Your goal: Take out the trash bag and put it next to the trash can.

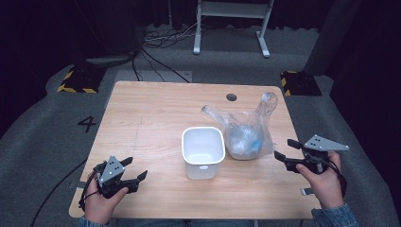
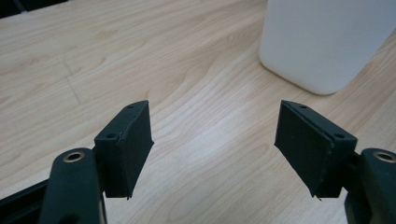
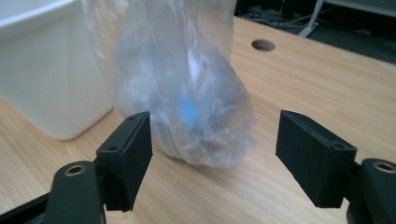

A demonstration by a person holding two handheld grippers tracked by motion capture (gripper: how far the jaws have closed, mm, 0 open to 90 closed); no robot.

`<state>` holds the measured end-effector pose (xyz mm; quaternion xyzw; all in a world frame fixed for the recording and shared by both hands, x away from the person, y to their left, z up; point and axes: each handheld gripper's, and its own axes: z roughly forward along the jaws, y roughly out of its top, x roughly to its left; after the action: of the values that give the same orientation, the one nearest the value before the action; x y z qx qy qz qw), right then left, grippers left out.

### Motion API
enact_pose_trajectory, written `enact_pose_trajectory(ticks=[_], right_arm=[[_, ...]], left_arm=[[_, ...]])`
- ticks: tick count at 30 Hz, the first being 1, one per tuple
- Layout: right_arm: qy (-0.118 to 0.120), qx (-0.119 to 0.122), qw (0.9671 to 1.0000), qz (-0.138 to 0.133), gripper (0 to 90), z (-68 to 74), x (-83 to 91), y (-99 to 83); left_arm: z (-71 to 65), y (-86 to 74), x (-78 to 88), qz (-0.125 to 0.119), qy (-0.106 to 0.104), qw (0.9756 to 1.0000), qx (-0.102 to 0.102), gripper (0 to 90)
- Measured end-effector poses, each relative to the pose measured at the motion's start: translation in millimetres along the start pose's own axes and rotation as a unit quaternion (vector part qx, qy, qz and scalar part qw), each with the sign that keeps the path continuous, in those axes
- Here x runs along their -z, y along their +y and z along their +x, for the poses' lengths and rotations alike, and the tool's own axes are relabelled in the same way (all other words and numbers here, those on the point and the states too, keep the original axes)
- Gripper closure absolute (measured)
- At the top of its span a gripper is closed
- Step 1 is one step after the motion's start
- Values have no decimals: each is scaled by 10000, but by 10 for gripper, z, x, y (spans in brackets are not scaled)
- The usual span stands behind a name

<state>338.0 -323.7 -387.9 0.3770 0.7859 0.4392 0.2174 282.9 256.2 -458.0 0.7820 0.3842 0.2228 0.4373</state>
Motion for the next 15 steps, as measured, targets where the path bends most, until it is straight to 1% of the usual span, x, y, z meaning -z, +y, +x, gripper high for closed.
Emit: enact_pose_trajectory(ticks=[1, 2, 4, 6, 8, 10, 13, 15], right_arm=[[-13, -28, 10000, 38, 275, -10, -3, -35], [-6, -46, 10000, 74, 276, -19, -6, -62], [-31, -100, 9998, 186, 275, -47, -16, -144], [-66, -144, 9994, 302, 271, -74, -29, -222], [-81, -179, 9990, 412, 268, -98, -44, -291], [-98, -231, 9984, 506, 265, -122, -61, -374], [-126, -293, 9977, 592, 259, -142, -74, -464], [-151, -303, 9973, 654, 255, -155, -86, -525]], left_arm=[[13, -8, 1, 20, 2, 10000, -5, 269], [23, -25, 1, 57, -5, 10000, 50, 267], [46, -44, -5, 125, 45, 9999, 47, 266], [71, -63, -14, 188, 55, 9998, 48, 261], [93, -87, -34, 229, 63, 9997, 94, 260], [119, -115, -57, 289, 80, 9995, 83, 257], [156, -148, -78, 392, 109, 9991, 88, 251], [179, -169, -85, 451, 110, 9988, 141, 246]])
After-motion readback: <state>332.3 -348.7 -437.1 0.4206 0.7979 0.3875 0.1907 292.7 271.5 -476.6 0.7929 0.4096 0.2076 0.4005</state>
